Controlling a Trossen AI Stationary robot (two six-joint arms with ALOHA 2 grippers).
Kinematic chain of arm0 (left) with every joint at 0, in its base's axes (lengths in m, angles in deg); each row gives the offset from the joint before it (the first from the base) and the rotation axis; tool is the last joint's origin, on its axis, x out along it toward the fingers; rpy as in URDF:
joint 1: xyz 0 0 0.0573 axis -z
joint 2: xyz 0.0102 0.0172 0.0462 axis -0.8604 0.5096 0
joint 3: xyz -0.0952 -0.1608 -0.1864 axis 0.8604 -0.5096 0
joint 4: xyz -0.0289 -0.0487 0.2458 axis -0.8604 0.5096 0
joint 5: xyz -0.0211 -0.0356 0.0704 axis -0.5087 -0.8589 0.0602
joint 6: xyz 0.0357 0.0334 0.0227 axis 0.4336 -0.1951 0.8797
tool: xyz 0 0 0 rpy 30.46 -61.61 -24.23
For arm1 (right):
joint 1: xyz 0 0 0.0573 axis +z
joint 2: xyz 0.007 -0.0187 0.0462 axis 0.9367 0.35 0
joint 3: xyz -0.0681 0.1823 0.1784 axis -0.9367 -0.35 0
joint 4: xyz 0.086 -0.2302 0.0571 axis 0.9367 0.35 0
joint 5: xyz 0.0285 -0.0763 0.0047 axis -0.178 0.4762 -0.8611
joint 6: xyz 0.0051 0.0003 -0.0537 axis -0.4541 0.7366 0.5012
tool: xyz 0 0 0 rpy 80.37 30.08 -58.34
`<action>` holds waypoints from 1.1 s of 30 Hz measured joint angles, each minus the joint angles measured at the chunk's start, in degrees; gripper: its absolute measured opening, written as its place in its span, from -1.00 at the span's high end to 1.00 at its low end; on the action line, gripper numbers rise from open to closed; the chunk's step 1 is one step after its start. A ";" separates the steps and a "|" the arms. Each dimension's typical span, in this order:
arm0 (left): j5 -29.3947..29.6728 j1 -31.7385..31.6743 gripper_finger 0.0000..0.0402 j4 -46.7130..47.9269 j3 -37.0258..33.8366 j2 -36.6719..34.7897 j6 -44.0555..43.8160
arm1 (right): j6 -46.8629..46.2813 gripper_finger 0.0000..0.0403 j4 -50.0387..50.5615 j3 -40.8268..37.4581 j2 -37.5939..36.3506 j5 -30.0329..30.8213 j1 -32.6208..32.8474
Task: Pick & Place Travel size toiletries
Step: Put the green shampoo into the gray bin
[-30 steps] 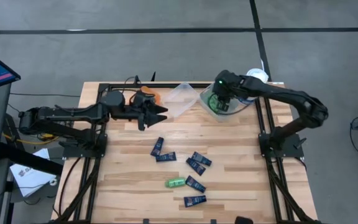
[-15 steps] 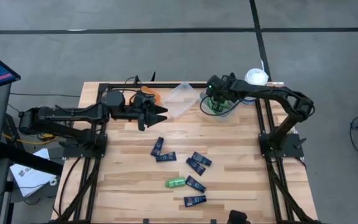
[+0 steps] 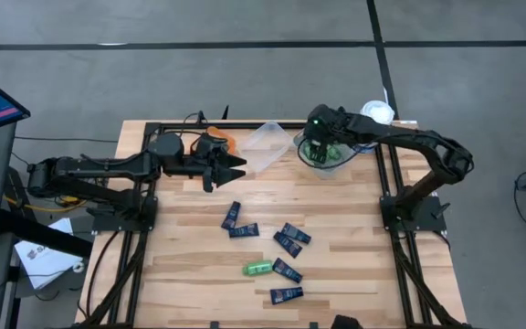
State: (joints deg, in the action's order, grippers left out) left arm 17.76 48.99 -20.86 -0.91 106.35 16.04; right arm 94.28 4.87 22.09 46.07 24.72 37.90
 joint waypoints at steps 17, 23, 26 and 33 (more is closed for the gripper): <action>-3.11 10.73 -0.50 21.42 -0.02 4.30 16.66 | -6.40 -0.39 2.57 0.04 -14.19 -18.38 6.50; 3.00 22.28 -0.50 21.31 -0.02 12.53 15.64 | -8.53 -0.39 2.98 0.04 -14.38 -18.28 7.80; 9.29 27.63 -0.50 20.63 -0.02 16.53 10.79 | -8.50 -0.39 3.36 0.04 -14.29 -18.28 8.41; 22.58 38.93 -0.50 9.58 -0.02 26.32 2.73 | -7.09 -0.39 3.32 0.04 -14.29 -18.26 9.16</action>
State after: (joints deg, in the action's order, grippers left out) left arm 40.34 87.92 -11.28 -0.93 132.68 18.77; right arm 87.19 8.19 22.13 31.78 6.47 47.05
